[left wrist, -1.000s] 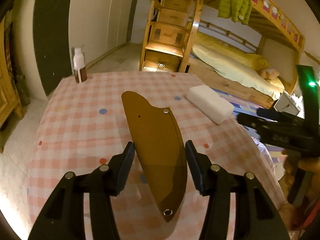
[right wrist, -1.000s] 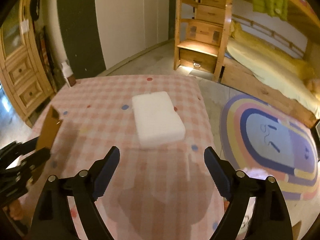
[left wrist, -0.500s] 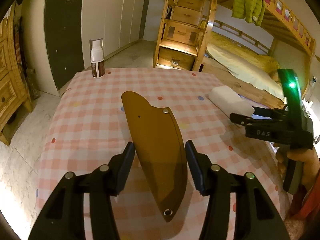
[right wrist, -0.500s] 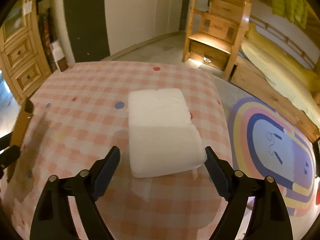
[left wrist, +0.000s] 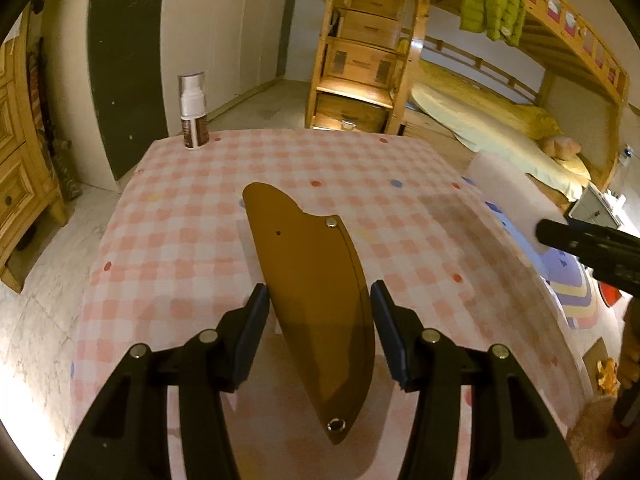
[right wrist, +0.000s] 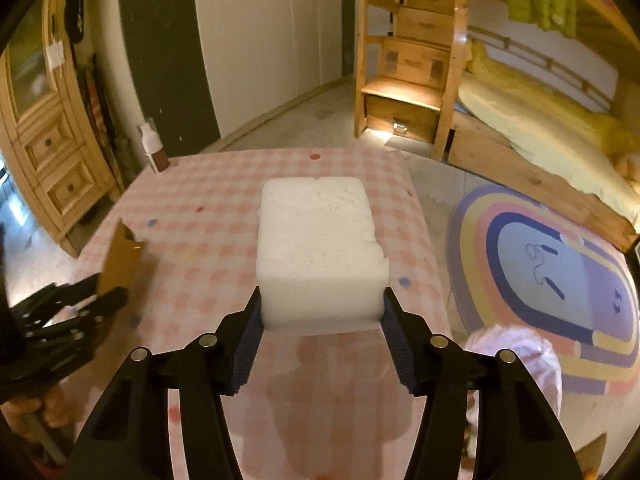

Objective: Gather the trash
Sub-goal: 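Carry the sheath and sponge over the trash bag and open both tools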

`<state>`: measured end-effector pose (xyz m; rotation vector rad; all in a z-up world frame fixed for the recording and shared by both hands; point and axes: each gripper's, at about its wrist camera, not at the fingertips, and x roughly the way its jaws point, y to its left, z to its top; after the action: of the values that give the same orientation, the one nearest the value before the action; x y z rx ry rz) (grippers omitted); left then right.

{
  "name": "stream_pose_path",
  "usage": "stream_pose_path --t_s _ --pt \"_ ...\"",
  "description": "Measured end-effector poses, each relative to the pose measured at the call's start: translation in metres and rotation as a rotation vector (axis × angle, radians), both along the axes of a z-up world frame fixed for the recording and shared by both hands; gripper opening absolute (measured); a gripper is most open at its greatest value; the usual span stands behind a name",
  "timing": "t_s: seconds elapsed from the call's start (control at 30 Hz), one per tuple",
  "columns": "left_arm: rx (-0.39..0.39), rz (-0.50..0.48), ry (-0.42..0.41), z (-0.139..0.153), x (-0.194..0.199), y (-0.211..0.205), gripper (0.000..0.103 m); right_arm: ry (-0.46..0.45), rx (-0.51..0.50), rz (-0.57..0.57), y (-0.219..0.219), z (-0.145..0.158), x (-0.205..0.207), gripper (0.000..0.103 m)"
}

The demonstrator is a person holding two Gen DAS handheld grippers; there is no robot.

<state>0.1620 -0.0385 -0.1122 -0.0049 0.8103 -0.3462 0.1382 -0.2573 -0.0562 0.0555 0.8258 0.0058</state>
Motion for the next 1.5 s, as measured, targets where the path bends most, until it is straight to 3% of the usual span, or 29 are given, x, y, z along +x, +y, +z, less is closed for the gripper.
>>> stream_pose_path --t_s 0.2,0.47,0.73,1.0,1.27,1.43,1.47,1.5 --pt "-0.056 -0.054 0.007 0.014 -0.03 -0.01 0.051 0.005 0.052 -0.04 -0.011 0.002 -0.037 0.058" --pt "-0.056 -0.137 -0.007 0.034 -0.069 -0.043 0.051 -0.022 0.106 -0.083 -0.033 0.005 -0.077 0.059" --pt "-0.021 -0.333 -0.041 0.051 -0.094 -0.138 0.051 -0.07 0.088 -0.25 -0.096 0.006 -0.134 0.061" --pt "-0.005 -0.524 -0.013 0.039 -0.093 -0.248 0.051 0.002 0.034 -0.468 -0.18 -0.029 -0.177 0.063" --pt "0.03 -0.619 0.041 0.011 -0.073 -0.327 0.051 0.044 0.079 -0.533 -0.226 -0.062 -0.168 0.064" --pt "0.002 -0.64 0.06 0.007 -0.058 -0.352 0.053 0.029 0.088 -0.546 -0.244 -0.071 -0.149 0.068" --pt "-0.011 -0.646 0.066 0.006 -0.055 -0.356 0.057 0.017 0.09 -0.553 -0.248 -0.074 -0.145 0.069" --pt "-0.016 -0.642 0.068 0.006 -0.052 -0.355 0.072 0.016 0.094 -0.557 -0.252 -0.079 -0.141 0.077"
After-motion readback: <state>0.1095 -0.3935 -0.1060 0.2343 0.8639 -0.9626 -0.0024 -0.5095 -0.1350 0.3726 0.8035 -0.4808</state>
